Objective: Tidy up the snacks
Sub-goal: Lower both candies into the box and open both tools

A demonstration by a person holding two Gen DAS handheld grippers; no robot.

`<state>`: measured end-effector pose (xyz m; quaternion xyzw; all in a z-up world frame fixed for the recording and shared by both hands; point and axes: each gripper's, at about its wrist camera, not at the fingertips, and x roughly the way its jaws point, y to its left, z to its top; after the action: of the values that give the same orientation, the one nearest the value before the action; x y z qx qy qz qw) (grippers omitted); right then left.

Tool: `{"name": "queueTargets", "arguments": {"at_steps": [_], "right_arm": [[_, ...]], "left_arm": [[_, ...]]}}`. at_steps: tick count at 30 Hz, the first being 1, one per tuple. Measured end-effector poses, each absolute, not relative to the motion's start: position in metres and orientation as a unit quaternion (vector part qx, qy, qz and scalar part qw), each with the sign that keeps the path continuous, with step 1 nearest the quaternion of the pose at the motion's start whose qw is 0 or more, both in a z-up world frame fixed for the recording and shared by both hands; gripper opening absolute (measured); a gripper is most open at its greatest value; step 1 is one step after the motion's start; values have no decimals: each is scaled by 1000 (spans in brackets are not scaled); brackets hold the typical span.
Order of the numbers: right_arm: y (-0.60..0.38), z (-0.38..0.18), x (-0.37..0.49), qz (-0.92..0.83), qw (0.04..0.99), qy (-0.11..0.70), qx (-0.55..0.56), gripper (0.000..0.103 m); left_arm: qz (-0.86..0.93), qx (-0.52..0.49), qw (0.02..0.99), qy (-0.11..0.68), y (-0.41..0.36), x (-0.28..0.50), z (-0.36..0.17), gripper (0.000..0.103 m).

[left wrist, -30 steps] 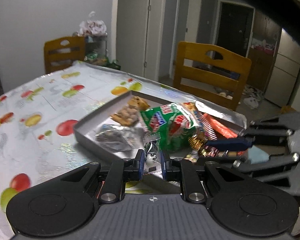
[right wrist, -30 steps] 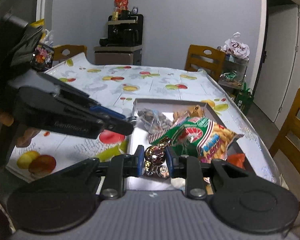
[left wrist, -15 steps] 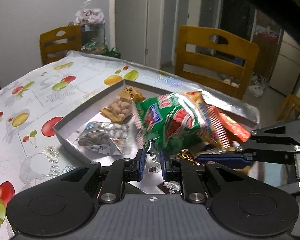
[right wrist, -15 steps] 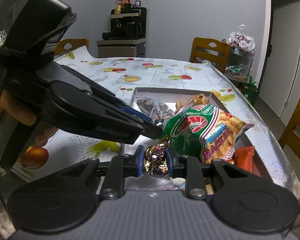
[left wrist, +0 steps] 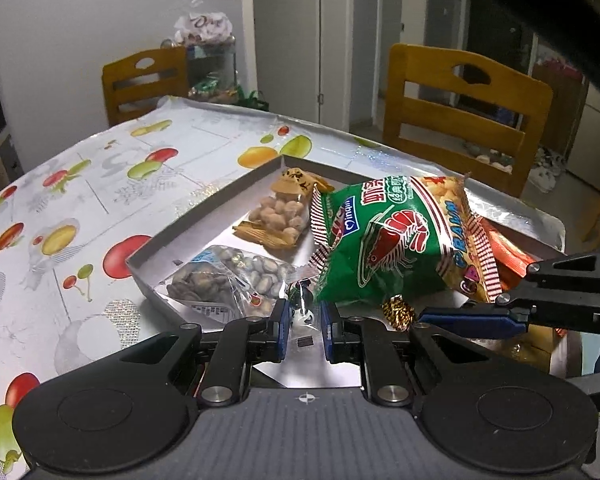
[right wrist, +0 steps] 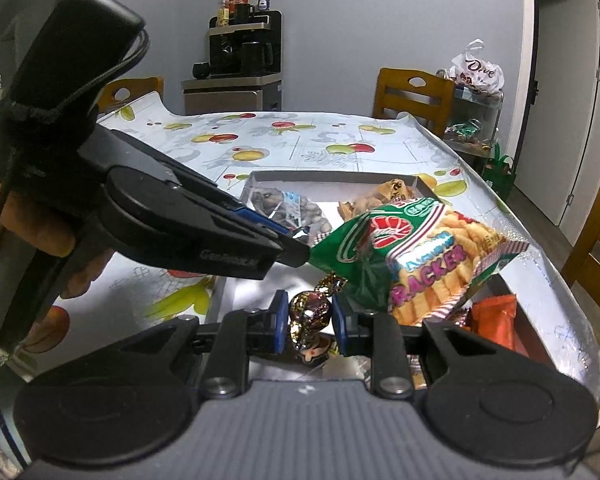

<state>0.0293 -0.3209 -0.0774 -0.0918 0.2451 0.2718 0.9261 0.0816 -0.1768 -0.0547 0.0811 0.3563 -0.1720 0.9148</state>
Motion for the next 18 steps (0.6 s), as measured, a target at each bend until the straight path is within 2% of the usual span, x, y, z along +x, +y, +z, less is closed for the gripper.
{"name": "queueTargets", "arguments": {"at_steps": [18], "right_arm": [[-315, -83, 27, 278, 920, 253, -115, 23]], "left_arm": [[-191, 71, 909, 364, -177, 72, -57, 19]]}}
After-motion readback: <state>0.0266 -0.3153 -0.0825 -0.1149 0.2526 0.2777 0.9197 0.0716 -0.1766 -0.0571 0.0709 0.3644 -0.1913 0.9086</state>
